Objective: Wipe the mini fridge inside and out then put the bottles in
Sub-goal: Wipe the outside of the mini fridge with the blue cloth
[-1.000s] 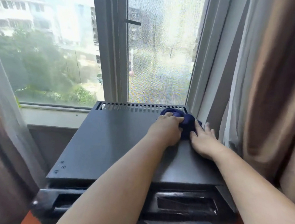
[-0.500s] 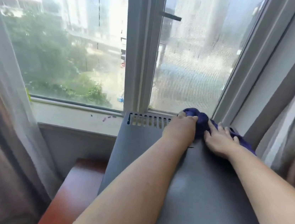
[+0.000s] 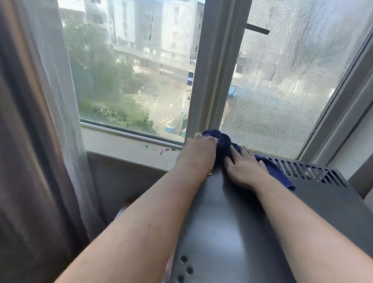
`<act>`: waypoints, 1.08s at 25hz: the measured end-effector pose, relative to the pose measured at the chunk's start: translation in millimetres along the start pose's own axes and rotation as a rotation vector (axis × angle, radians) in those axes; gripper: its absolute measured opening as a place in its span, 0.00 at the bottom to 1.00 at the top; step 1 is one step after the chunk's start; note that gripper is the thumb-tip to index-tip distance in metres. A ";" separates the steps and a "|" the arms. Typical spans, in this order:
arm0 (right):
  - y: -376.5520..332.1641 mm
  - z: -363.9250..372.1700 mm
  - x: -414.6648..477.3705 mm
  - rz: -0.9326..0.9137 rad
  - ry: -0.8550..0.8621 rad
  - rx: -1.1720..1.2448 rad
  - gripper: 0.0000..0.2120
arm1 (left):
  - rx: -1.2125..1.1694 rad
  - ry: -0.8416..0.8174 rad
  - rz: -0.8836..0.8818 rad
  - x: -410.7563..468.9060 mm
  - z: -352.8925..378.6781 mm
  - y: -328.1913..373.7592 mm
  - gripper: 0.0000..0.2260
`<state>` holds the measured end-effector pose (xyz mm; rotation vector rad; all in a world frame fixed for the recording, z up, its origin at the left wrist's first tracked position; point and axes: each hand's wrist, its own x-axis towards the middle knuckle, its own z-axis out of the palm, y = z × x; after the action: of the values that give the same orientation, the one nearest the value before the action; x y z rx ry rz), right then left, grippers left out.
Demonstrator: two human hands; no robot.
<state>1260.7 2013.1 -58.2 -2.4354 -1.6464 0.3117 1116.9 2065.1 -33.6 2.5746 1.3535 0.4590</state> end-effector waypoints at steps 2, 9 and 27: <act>-13.5 5.1 -8.3 -0.029 -0.011 -0.001 0.28 | -0.033 0.002 -0.020 -17.0 -6.6 -13.2 0.17; -14.3 11.2 -85.9 -0.078 -0.004 -0.008 0.28 | 0.027 0.031 0.005 -91.0 -19.4 -0.7 0.18; 109.5 7.1 -348.2 0.138 0.109 0.049 0.27 | 0.098 0.007 0.260 -285.5 3.5 167.7 0.17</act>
<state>1229.9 1649.5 -70.1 -2.4873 -1.4136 0.2311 1094.2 1734.8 -35.8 2.8470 1.0720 0.4527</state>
